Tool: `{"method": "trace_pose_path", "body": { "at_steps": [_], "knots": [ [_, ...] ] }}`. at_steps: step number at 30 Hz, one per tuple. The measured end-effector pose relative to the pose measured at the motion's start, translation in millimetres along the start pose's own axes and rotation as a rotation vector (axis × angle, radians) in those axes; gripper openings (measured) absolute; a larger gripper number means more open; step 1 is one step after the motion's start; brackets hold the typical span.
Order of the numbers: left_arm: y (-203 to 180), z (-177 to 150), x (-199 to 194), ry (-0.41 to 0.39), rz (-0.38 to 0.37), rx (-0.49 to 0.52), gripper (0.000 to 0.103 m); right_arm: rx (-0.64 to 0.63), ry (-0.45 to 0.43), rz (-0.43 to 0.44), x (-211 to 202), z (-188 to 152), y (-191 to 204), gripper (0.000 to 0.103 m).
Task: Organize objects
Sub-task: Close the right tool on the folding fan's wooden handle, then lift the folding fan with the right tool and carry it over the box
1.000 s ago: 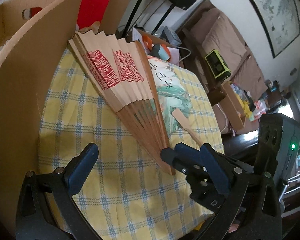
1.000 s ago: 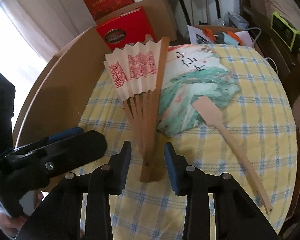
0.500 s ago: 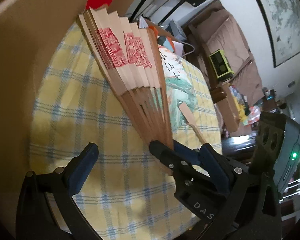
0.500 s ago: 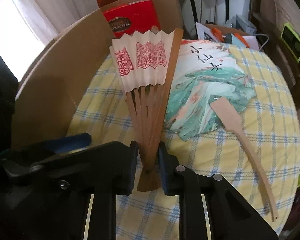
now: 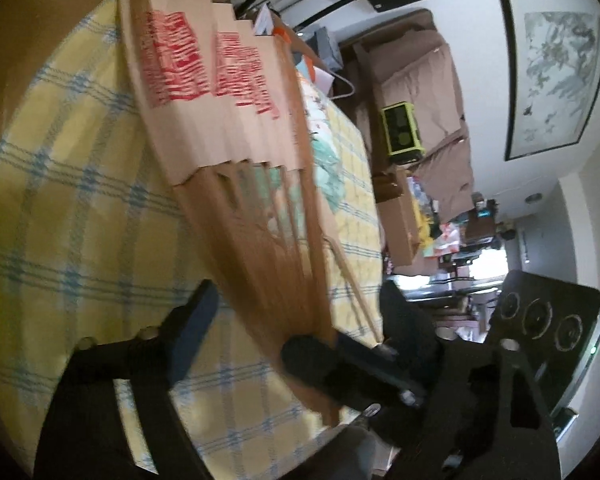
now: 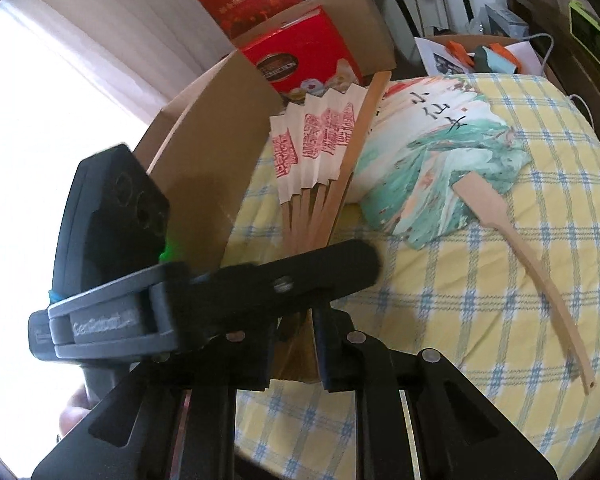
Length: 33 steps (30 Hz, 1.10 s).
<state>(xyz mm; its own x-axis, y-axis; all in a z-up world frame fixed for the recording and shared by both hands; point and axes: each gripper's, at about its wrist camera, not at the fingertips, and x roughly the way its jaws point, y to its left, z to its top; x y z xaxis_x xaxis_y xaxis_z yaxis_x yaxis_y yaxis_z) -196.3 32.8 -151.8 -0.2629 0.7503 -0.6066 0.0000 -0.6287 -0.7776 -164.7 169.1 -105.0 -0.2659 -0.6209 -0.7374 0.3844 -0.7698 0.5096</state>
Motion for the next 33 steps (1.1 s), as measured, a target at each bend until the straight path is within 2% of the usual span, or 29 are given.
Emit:
{"method": "trace_pose_path", "body": {
  "at_steps": [3,4,7,22,28,33],
  "knots": [
    [-9,-2,-4,-0.010,0.005,0.020,0.072,-0.023,-0.021,0.005,-7,-7,9,0.015],
    [-12,-3,-6,-0.017,0.001,0.031,0.066,-0.040,-0.039,-0.001,-12,-8,14,0.015],
    [-21,-6,-13,-0.033,-0.001,0.044,0.059,-0.096,-0.073,-0.047,-25,-11,29,0.016],
    [-81,-3,-83,-0.144,-0.039,0.134,0.059,-0.158,-0.178,-0.003,-82,4,83,0.016],
    [-79,4,-123,-0.200,-0.016,0.130,0.059,-0.185,-0.178,0.035,-79,13,118,0.015],
    [-65,12,-157,-0.244,0.032,0.116,0.059,-0.197,-0.158,0.106,-58,22,148,0.015]
  ]
}}
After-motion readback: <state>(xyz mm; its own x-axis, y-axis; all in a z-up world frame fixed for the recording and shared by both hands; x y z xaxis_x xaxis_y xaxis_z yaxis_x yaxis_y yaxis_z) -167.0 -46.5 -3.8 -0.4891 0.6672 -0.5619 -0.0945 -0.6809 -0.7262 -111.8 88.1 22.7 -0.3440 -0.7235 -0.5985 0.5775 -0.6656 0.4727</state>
